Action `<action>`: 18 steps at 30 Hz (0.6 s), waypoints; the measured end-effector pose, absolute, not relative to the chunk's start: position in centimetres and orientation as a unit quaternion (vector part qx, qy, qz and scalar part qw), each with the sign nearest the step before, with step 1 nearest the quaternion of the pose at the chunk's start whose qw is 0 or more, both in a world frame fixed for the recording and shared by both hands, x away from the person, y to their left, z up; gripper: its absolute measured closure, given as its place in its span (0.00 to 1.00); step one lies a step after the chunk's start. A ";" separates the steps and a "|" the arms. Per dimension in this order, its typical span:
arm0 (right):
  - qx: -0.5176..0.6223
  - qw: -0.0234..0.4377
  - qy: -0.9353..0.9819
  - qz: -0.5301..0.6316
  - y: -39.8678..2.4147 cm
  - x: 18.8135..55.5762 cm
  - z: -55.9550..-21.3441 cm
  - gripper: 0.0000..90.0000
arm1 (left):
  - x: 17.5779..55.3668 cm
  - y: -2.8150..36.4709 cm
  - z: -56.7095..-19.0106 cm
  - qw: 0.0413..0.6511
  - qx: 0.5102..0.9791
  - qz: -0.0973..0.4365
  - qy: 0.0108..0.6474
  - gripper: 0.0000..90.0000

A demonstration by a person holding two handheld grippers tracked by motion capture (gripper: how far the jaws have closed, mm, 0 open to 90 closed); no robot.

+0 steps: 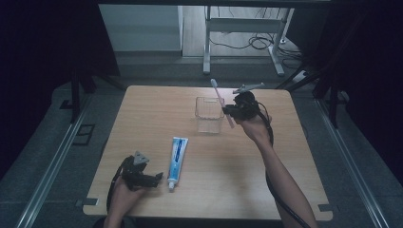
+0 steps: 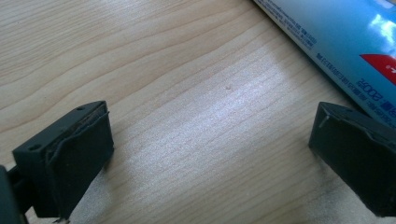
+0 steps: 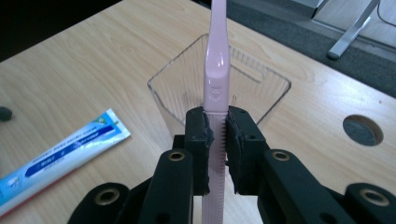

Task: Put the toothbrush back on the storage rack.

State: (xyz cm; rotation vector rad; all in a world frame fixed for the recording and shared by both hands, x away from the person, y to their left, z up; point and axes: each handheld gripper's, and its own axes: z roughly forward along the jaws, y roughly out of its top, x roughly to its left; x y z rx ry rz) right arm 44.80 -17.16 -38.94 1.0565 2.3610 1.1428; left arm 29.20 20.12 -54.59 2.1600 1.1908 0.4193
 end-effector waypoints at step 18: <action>0.378 0.162 0.805 0.427 -15.2 47.5 -38.4 0.87 | 29.2 20.1 -54.6 0.314 0.820 0.159 0.452 0.00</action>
